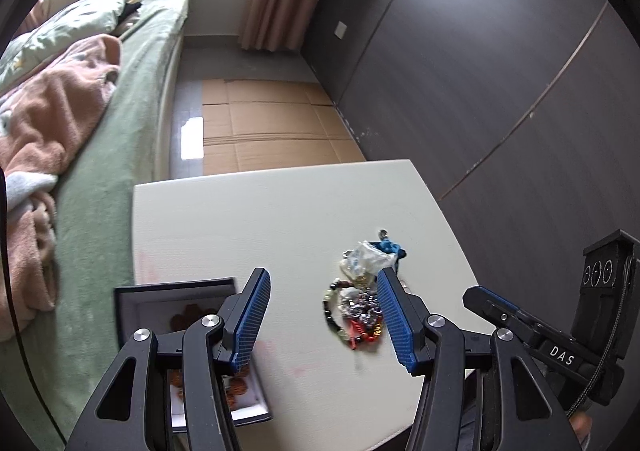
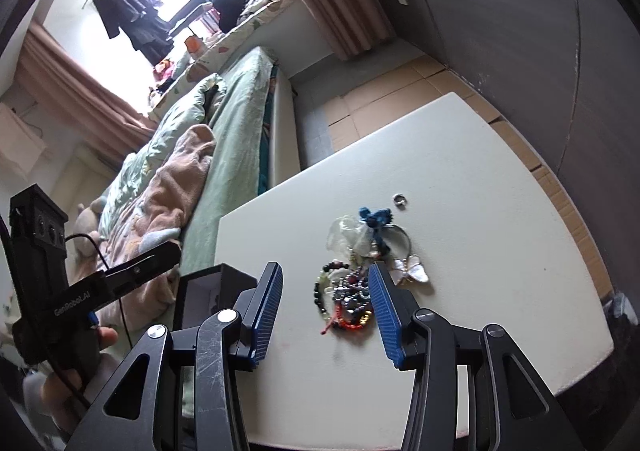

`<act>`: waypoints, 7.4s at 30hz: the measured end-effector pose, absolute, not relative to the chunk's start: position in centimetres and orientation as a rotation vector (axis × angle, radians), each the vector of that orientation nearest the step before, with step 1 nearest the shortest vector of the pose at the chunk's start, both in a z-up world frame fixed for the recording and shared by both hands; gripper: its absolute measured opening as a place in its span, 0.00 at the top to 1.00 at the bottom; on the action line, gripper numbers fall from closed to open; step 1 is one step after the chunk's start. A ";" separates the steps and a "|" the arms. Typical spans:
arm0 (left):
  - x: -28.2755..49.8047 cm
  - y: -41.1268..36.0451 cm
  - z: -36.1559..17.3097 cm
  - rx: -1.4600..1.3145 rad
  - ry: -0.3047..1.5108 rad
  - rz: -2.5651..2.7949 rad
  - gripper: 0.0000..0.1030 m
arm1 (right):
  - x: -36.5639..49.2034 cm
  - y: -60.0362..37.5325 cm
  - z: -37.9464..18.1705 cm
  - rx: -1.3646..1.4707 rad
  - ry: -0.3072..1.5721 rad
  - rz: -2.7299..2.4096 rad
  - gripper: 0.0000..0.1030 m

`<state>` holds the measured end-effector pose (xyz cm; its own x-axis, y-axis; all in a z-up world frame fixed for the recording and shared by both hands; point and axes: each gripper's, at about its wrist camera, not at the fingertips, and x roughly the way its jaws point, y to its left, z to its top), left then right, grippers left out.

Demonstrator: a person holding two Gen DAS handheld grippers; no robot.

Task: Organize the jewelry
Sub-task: 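Return the left tool to the pile and grasp the white cloth pouch, then lift the white cloth with the left tool while the right tool grasps the blue braided bracelet, then drop the cloth into the box with left tool while right tool drops blue bracelet in, then grasp the silver chain necklace with the left tool, then lift the chain with the left tool while the right tool grasps the white butterfly pendant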

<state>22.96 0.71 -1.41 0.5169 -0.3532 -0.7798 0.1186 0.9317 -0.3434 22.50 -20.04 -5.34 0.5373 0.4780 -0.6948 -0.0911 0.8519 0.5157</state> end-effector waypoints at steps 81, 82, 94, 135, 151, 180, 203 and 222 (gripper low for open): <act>23.3 4.6 -0.6 -0.348 0.857 -0.330 0.99 | 27.2 -17.7 -12.7 0.035 1.135 0.101 0.94; 23.1 4.9 -0.5 -0.351 0.854 -0.327 1.00 | 27.0 -18.4 -12.4 0.079 1.128 0.117 0.94; 20.8 8.2 0.7 -0.363 0.815 -0.303 0.99 | 22.9 -20.9 -5.0 0.393 0.888 0.358 0.94; 19.9 15.8 0.1 -0.469 0.806 -0.152 0.19 | 24.1 -5.3 0.5 0.152 0.885 0.771 0.28; 25.6 3.1 -3.6 -0.269 0.991 -0.371 0.20 | 30.5 -16.9 -5.5 0.339 0.995 0.583 0.22; 25.8 -7.0 -10.3 -0.133 1.182 -0.367 0.58 | 26.5 -27.1 -10.8 0.415 1.145 0.262 0.22; 23.9 -4.7 -6.2 -0.240 1.081 -0.348 0.95 | 23.9 -26.3 -10.9 0.386 1.164 0.255 0.22; 18.7 1.2 1.5 -0.394 0.854 -0.344 0.96 | 26.4 -17.7 -11.5 0.055 1.247 0.287 0.29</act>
<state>18.75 1.24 1.49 0.6106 -0.4437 -0.6560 0.1342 0.8743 -0.4665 26.43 -17.68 -11.49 0.2875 0.2450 -0.9259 -0.1851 0.9627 0.1973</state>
